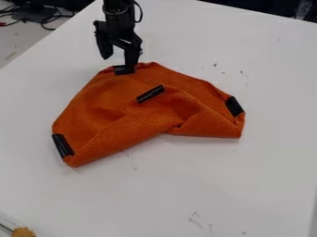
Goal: Fold cloth from top left to the middle
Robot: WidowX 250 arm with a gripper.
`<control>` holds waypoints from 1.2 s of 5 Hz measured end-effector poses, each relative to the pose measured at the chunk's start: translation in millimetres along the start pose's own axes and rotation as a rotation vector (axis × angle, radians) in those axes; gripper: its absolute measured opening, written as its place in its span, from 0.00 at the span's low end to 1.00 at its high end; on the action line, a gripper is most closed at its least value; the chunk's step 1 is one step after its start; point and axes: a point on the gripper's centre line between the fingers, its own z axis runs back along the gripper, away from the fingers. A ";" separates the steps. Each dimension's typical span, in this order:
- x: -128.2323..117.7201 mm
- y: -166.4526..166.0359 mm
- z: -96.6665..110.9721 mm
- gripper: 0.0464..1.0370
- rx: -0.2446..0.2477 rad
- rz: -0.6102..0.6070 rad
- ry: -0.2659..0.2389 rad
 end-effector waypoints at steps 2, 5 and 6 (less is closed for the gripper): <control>-2.6 -1.3 -12.7 0.96 -0.018 0.026 0.000; -7.6 -2.2 -17.0 0.42 0.002 0.024 -0.002; -7.2 -2.9 -14.4 0.31 0.028 0.002 0.014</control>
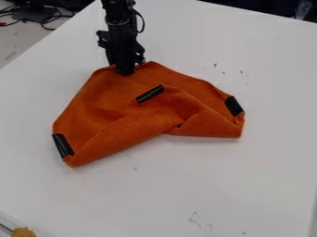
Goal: Fold cloth from top left to the middle
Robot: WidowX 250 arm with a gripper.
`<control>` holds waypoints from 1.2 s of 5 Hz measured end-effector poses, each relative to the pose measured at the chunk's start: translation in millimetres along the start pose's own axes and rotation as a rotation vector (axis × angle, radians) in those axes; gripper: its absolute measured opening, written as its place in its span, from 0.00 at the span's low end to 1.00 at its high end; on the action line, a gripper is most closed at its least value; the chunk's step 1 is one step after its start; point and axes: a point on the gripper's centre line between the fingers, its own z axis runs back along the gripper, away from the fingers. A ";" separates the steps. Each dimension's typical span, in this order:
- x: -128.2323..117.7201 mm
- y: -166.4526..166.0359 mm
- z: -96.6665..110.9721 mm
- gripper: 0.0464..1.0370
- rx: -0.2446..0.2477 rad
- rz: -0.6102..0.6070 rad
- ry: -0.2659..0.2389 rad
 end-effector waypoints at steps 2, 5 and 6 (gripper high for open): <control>12.3 -16.0 12.6 0.07 0.054 -0.091 0.022; -28.6 -83.8 66.7 0.04 0.043 0.015 -0.012; -52.4 -99.8 71.5 0.03 0.008 0.062 -0.005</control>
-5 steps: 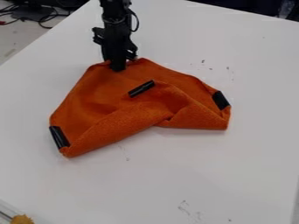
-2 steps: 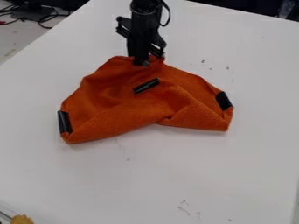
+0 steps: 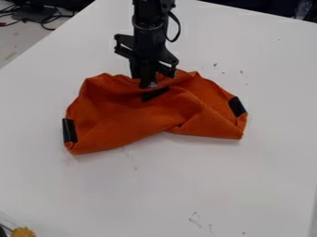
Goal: Fold cloth from top left to the middle
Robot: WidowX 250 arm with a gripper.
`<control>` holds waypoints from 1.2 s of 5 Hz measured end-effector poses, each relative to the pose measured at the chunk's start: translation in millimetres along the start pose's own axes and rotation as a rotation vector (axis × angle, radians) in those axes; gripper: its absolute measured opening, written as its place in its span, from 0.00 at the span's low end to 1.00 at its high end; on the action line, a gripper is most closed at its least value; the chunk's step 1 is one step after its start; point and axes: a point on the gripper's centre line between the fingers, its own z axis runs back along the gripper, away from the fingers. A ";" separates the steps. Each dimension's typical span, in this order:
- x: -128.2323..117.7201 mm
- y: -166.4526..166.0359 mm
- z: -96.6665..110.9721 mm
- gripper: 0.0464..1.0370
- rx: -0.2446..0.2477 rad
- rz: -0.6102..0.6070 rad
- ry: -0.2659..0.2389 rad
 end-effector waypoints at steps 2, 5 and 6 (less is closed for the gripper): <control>-26.0 -11.0 1.9 0.06 -0.029 0.054 0.011; -41.5 -27.5 -4.1 0.82 -0.100 0.073 0.027; -46.3 -40.3 -3.3 0.97 -0.125 0.054 0.055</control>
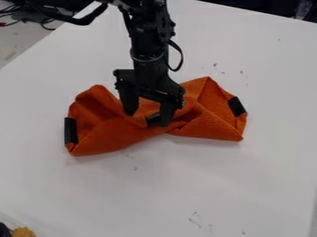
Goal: Fold cloth from top left to the middle
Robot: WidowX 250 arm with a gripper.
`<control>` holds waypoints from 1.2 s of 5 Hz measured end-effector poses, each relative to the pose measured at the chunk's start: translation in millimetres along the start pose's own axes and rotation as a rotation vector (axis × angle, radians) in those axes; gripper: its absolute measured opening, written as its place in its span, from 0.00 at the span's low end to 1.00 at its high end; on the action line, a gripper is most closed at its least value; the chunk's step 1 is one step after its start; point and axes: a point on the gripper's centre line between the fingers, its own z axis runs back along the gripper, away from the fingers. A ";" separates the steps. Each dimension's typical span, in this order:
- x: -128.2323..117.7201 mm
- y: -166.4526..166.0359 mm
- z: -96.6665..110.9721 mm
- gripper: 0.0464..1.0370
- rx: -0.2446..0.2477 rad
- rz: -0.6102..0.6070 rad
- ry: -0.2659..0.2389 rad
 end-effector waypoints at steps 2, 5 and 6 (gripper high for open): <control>-4.7 -9.2 19.2 0.96 0.067 -0.039 -0.001; 24.9 -2.3 29.0 0.96 0.074 -0.126 -0.073; 32.1 -2.5 29.9 0.96 0.073 -0.144 -0.055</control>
